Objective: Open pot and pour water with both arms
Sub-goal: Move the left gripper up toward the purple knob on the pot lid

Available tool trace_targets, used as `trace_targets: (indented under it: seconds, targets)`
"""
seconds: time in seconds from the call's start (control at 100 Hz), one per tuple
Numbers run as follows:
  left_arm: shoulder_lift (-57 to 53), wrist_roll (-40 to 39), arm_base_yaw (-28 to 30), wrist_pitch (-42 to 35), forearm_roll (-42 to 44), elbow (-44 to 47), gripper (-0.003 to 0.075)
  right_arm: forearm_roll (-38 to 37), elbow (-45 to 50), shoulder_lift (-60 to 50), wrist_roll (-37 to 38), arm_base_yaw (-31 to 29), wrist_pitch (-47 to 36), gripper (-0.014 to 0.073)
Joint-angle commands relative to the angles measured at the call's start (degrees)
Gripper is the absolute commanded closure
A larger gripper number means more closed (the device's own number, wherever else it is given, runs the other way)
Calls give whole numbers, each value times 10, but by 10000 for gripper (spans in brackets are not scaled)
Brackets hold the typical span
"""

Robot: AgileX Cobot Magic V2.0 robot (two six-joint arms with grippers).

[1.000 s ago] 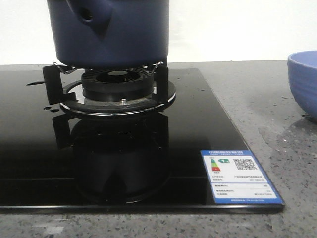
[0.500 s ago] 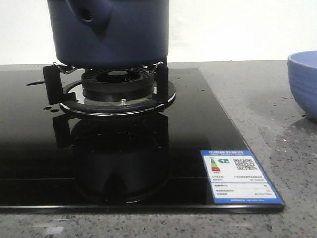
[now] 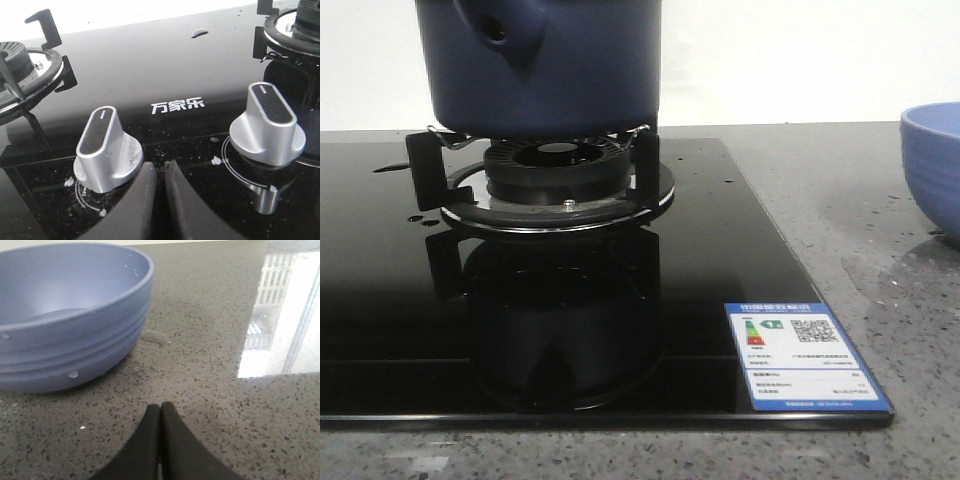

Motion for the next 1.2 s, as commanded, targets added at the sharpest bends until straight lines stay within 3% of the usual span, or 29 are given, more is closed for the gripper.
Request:
trace_targets:
  seconds: [0.0,0.18,0.27,0.38,0.5,0.57,0.67,1.19]
  targets:
    - [-16,-4,0,-23,-9,16,741,-9,15,-10,-1,-2,-16,657]
    - [-16,-4,0,-62,-41,16,741,-17,15,-10,-1,-2,-90,657]
    - [-16,-4,0,-103,-131,16,741,-16,15,-10,-1,-2,-173,657]
    - [-16,-4,0,-147,-314,16,741,-15,15,-10,-1,-2,-269,657]
    - [-16,-4,0,-165,-406,16,741,27,15,-10,0,-2,-342,657]
    - [-16,-4,0,-166,-440,16,741,90,15,-10,-1,-2,-358,657]
    - [-16,-4,0,-167,-449,16,741,130,15,-10,-1,-2,-358,657]
    - [-16,-4,0,-166,-449,16,741,130,15,-10,-1,-2,-357,657]
